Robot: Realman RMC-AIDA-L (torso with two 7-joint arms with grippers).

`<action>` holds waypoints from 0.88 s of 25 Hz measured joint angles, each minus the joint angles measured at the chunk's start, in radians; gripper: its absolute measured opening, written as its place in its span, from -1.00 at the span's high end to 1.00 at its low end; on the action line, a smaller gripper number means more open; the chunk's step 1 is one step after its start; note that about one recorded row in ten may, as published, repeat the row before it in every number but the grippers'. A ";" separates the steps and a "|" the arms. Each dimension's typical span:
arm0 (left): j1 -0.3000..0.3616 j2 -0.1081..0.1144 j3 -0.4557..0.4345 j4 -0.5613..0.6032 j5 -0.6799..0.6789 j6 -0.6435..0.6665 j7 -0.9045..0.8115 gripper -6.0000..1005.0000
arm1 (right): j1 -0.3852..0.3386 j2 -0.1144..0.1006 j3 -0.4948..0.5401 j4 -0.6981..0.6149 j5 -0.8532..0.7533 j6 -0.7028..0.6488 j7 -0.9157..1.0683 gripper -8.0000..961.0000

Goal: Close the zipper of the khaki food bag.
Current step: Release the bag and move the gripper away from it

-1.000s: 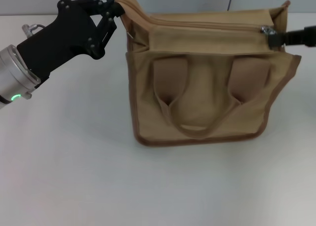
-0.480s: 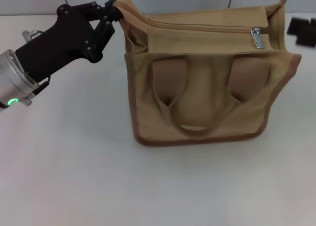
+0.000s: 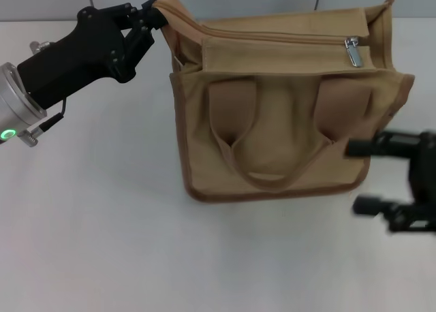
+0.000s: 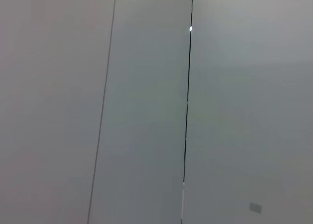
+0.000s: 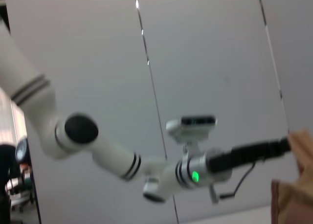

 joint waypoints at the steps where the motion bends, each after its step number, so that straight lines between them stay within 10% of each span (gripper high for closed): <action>1: 0.001 0.000 0.002 0.000 0.000 0.000 -0.004 0.90 | -0.001 0.009 0.000 0.006 -0.035 0.017 -0.031 -0.44; 7: 0.005 0.007 0.009 0.000 0.001 -0.007 -0.033 0.90 | -0.002 0.046 0.001 0.058 -0.163 0.133 -0.144 -0.49; 22: 0.032 0.007 0.006 0.001 -0.002 -0.013 -0.062 0.72 | -0.002 0.050 0.008 0.093 -0.172 0.157 -0.193 -0.49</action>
